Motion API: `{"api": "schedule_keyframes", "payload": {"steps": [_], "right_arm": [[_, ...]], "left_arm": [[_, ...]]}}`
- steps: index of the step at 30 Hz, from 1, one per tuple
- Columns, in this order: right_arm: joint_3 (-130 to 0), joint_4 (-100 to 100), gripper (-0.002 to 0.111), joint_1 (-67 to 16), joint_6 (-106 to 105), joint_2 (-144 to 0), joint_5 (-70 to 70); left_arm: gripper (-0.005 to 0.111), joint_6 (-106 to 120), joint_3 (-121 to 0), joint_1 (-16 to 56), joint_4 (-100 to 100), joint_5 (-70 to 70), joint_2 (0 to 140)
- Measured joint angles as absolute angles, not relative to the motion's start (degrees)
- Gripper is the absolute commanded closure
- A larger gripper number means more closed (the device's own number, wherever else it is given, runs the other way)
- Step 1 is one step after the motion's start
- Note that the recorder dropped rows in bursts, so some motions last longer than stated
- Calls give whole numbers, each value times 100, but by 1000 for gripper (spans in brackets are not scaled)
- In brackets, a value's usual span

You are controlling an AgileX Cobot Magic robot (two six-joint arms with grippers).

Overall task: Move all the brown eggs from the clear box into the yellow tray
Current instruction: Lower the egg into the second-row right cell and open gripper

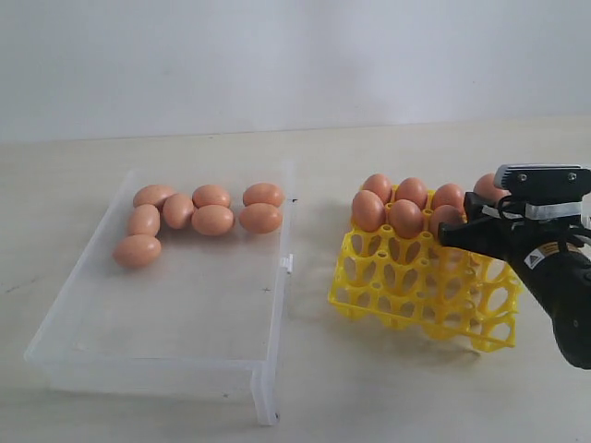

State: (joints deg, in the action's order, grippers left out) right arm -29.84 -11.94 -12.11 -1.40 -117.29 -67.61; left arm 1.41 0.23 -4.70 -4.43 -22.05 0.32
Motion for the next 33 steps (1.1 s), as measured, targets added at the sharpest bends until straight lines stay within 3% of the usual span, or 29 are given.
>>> {"api": "schedule_keyframes", "payload": {"steps": [33], "right_arm": [[-3222,-973,108,-1086,-190,-12005,-6682]], "left_arm": [[107,141,23,-470,-443,-2205,32]]}}
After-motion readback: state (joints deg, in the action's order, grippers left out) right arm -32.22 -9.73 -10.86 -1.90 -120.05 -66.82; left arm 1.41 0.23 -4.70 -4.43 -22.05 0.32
